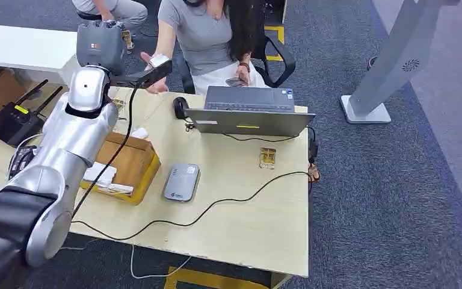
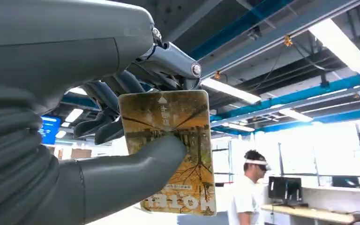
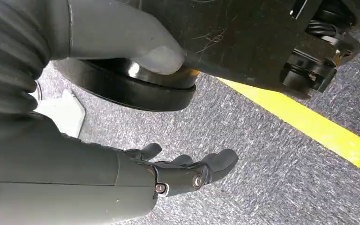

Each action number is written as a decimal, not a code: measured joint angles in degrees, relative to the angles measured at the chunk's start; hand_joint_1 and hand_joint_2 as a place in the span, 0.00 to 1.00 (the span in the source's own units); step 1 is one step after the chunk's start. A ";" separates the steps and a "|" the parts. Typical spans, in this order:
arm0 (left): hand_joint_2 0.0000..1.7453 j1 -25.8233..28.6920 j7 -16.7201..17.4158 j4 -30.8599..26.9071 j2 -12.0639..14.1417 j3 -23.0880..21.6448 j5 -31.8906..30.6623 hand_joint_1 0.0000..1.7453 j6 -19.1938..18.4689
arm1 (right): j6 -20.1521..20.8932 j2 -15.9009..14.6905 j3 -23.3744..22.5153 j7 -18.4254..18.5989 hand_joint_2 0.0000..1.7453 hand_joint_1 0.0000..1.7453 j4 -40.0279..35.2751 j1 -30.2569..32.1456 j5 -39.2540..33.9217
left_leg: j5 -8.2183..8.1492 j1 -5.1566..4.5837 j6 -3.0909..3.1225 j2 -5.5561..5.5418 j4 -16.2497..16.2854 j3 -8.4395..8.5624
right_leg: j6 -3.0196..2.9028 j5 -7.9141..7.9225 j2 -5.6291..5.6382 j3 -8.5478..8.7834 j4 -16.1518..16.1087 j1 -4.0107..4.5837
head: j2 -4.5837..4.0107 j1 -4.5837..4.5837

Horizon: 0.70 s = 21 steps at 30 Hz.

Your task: Pass the card to the sensor for recognition and then transmit it.

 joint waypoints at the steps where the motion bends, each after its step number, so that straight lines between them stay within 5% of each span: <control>1: 1.00 -0.34 0.20 0.77 0.00 0.06 -0.04 1.00 0.04 | 0.00 0.00 0.00 0.11 1.00 0.00 0.00 -0.01 0.00 | 0.00 -0.01 0.00 0.00 0.00 0.00 | 0.00 0.00 0.00 0.00 0.00 0.00 | -0.02 0.00; 4: 1.00 -0.53 0.44 1.85 0.07 0.28 -0.17 1.00 0.07 | 0.00 0.04 0.00 0.13 1.00 0.00 0.00 -0.02 0.00 | 0.00 -0.04 0.01 0.00 0.00 -0.01 | 0.00 0.00 0.00 0.00 0.00 -0.01 | 0.00 0.00; 5: 1.00 -0.72 0.55 2.34 0.04 0.42 -0.20 0.00 0.04 | 0.00 0.04 0.00 0.13 1.00 0.00 0.00 -0.02 0.00 | 0.00 -0.04 0.01 0.00 0.00 -0.01 | 0.00 0.00 0.00 0.00 -0.01 -0.01 | 0.00 0.02; 18: 1.00 -1.05 0.92 5.48 0.20 1.33 -0.17 0.00 1.44 | 0.02 0.04 0.00 0.39 1.00 0.00 -0.13 -0.02 0.02 | 0.00 -0.01 0.00 -0.01 0.00 0.00 | 0.00 0.00 -0.01 -0.01 0.00 -0.01 | -0.02 0.00; 21: 1.00 -0.64 -2.61 5.61 -0.07 2.27 2.54 0.00 2.45 | 0.00 0.07 0.00 0.39 1.00 0.00 -0.15 -0.02 -0.09 | 0.00 -0.02 0.00 -0.01 0.00 0.00 | 0.00 0.00 -0.01 -0.01 0.00 -0.01 | 0.00 0.00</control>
